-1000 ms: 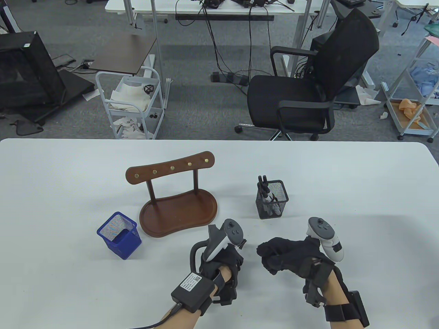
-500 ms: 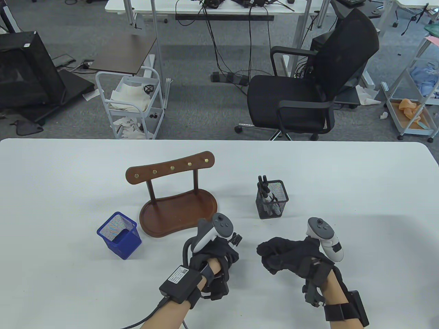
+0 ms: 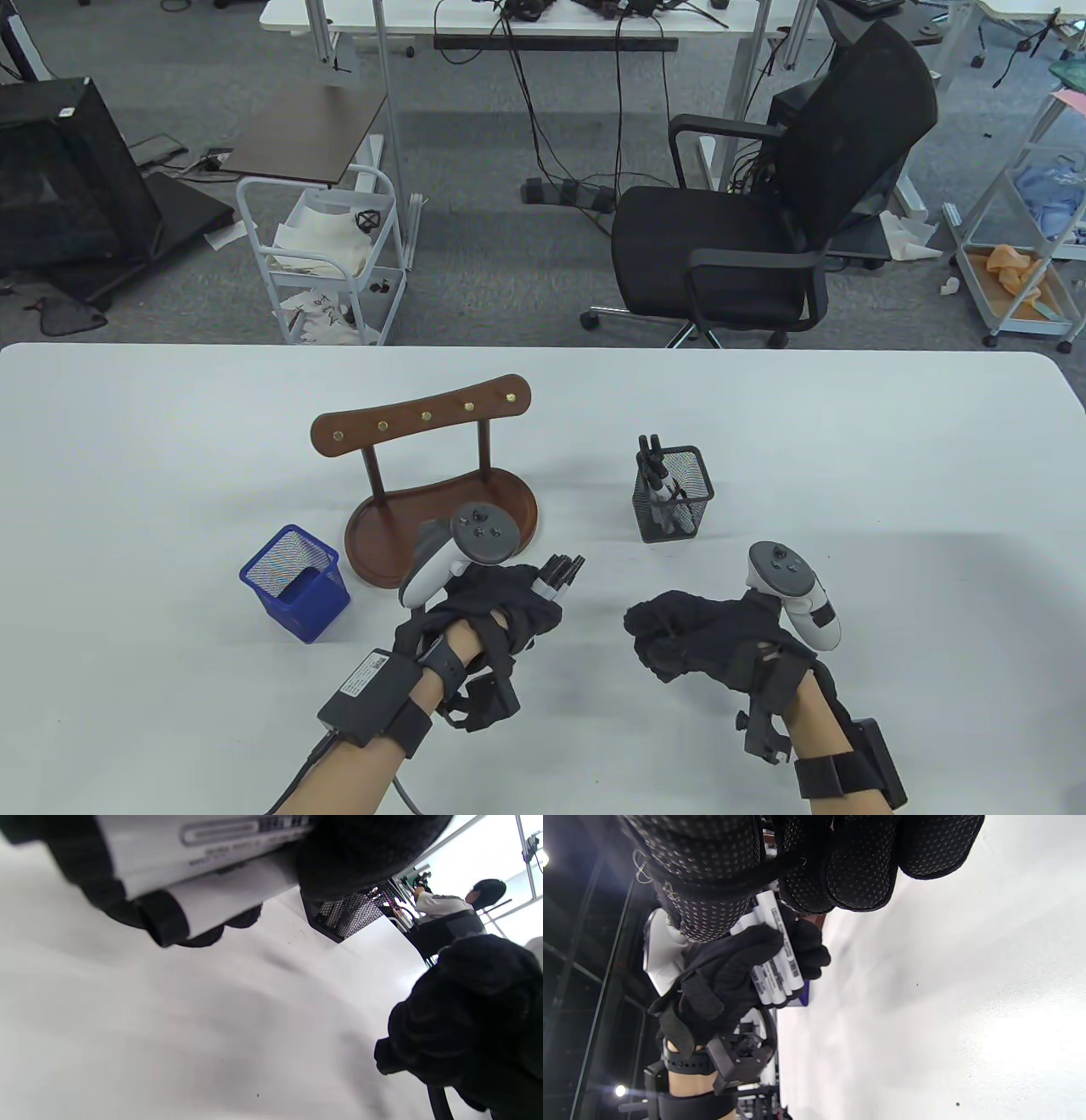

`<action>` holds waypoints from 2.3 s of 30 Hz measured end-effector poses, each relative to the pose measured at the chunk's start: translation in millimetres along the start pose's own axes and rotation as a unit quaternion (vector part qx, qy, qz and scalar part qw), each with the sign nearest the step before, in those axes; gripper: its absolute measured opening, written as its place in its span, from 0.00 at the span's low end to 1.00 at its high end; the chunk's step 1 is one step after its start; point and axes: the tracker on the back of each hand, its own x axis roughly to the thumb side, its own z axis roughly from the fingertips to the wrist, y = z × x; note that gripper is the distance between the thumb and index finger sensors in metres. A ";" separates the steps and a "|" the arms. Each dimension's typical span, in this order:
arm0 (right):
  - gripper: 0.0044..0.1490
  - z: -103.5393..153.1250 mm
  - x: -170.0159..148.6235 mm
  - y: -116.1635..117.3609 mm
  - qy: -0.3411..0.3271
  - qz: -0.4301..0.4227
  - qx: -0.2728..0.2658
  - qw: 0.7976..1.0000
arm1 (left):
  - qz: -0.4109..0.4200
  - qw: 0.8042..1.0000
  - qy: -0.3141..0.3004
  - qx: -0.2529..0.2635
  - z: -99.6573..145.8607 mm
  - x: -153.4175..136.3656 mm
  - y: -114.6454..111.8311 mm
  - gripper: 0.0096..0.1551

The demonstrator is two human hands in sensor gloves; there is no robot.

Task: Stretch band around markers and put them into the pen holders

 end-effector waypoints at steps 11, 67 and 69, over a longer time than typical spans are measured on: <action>0.35 -2.1 6.4 8.9 -0.003 0.034 -0.020 0.999 | -0.034 0.989 -0.079 -0.119 -4.1 12.2 -4.9 0.25; 0.24 -16.4 11.2 20.9 0.042 0.176 -0.174 0.968 | 0.100 0.967 -0.188 -0.139 -18.1 16.7 -29.6 0.29; 0.19 -18.9 8.2 22.7 0.044 0.153 -0.170 0.972 | 0.145 0.966 -0.176 -0.123 -19.1 12.3 -30.1 0.30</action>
